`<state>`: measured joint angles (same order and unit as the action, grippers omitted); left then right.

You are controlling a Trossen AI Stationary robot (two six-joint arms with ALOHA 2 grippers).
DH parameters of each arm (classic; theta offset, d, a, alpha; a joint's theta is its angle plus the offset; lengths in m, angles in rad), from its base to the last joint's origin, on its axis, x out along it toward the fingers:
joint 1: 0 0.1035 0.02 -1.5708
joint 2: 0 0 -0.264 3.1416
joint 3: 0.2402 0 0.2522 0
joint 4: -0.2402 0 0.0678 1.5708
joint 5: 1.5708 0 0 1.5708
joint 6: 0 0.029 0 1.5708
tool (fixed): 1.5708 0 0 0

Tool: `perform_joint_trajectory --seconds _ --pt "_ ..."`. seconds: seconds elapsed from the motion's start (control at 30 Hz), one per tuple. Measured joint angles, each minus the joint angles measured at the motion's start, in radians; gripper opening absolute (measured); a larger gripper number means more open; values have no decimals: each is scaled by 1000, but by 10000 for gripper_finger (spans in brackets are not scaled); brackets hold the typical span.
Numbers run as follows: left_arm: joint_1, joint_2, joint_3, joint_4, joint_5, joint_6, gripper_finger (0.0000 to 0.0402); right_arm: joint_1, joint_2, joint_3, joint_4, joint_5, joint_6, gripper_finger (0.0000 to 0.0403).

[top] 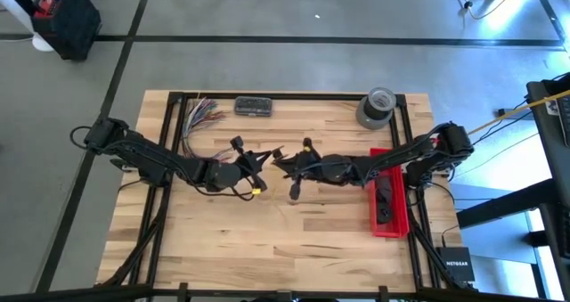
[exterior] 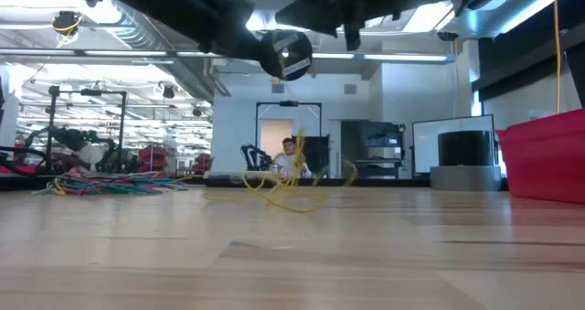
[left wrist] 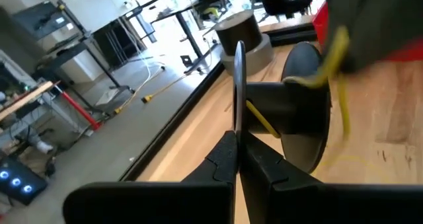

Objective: Coil cords
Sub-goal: Coil the yellow wire onto the black spool

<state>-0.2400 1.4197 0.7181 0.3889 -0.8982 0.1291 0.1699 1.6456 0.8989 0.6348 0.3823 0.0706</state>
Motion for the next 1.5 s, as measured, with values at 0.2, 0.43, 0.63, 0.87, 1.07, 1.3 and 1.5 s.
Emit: perform_joint_trajectory --seconds 0.2,0.43,0.63,0.87,1.07,1.3,1.5 --pt "8 0 -1 27 -1 -72 1 -8 60 20 -9 18 -9 3" --pt "9 0 13 96 5 -128 1 -7 71 20 -31 22 -67 3" --pt "-22 0 43 75 0 -120 1 -5 62 24 -138 105 -130 3" --pt "-57 -28 48 81 3 -115 0 21 -2 24 -268 177 -155 4" --pt "-60 -39 57 85 0 -137 0 44 -85 15 -375 183 -158 68" --pt "-67 -49 53 66 -1 -126 0 93 -226 11 -678 170 -104 155" --pt "-71 -48 52 68 0 -129 0 82 -151 -161 -335 130 -120 169"
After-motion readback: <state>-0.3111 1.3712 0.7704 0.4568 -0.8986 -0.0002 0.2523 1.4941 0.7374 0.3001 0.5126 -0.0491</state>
